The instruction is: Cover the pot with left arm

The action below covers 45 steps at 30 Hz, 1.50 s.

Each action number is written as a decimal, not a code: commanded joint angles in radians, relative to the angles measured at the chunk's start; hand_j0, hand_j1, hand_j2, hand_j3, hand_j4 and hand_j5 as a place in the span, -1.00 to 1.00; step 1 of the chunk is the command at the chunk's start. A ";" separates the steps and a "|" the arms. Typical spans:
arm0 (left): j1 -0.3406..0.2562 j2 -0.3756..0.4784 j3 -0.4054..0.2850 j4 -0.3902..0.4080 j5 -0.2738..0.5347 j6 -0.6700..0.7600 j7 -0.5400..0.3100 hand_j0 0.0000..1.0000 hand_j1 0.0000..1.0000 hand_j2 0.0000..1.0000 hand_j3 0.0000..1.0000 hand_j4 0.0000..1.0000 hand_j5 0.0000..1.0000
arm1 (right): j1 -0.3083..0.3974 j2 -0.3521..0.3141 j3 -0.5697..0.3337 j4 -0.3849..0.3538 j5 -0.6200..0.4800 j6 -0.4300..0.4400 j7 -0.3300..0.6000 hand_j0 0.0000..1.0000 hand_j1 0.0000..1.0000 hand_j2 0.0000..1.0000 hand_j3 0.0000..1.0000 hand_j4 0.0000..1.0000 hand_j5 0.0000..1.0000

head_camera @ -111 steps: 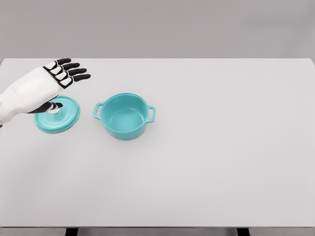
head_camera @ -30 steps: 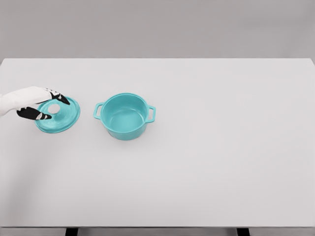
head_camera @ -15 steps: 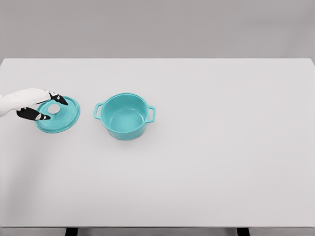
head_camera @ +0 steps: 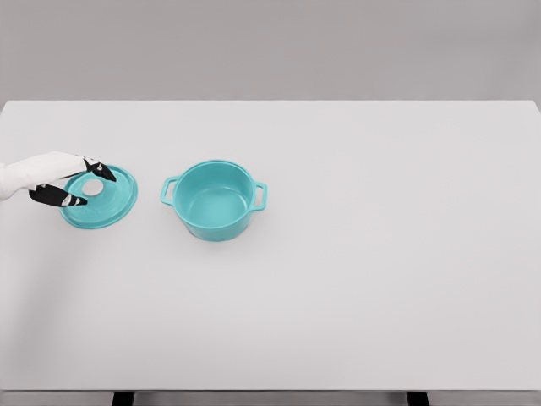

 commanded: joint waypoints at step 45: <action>-0.008 0.015 0.011 -0.113 -0.008 0.003 0.000 0.02 0.02 0.02 0.02 0.02 0.02 | 0.000 0.000 0.000 -0.001 0.000 0.000 0.000 1.00 1.00 1.00 1.00 1.00 1.00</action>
